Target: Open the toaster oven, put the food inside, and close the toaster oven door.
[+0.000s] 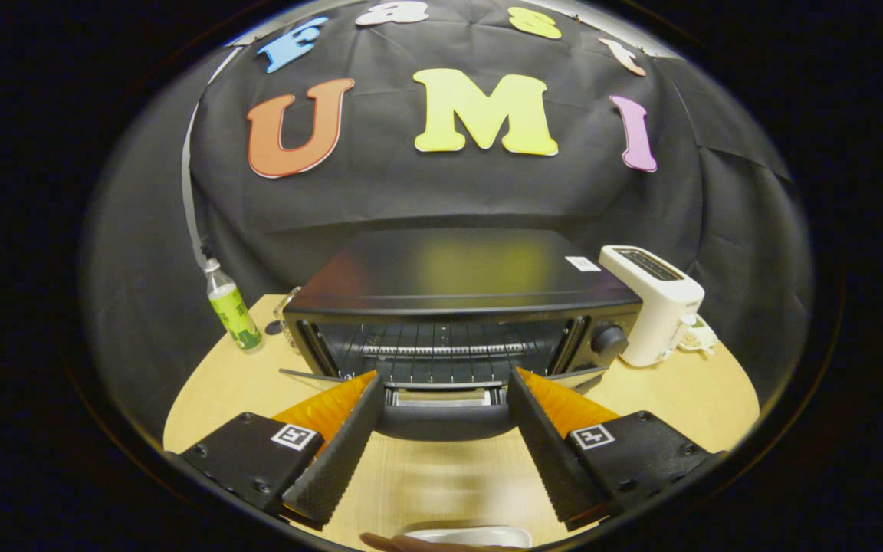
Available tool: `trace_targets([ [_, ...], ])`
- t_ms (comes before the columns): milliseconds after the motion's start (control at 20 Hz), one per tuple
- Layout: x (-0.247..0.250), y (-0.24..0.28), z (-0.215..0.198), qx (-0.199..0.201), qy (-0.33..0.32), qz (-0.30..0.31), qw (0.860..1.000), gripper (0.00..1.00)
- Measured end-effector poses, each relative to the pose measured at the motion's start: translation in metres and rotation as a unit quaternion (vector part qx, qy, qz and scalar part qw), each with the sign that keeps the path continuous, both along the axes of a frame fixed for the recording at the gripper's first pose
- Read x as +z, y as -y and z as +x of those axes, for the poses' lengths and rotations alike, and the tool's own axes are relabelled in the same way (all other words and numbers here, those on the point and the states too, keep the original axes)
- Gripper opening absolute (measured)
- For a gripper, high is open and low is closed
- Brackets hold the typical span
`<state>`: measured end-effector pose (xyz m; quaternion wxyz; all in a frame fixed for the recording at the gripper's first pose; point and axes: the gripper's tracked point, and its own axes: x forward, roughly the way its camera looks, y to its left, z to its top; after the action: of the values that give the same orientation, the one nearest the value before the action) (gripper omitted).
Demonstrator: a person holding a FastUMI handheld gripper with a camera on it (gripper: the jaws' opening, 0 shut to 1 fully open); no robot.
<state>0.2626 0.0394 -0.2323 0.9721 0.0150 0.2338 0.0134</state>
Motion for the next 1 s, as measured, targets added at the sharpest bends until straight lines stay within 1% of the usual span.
trace_targets([
  [250,-0.032,0.001,-0.036,-0.006,-0.014,-0.01,1.0,1.0],
  [350,-0.05,0.001,-0.049,-0.011,-0.026,-0.002,1.0,1.0],
  [600,-0.083,0.001,-0.063,-0.014,-0.063,0.006,0.998,1.0],
  [700,-0.092,0.0,-0.066,-0.018,-0.081,0.02,0.996,1.0],
  [850,-0.097,0.006,-0.066,-0.022,-0.094,0.027,0.995,1.0],
  [1000,-0.083,0.01,-0.074,-0.014,-0.075,0.031,0.997,1.0],
])
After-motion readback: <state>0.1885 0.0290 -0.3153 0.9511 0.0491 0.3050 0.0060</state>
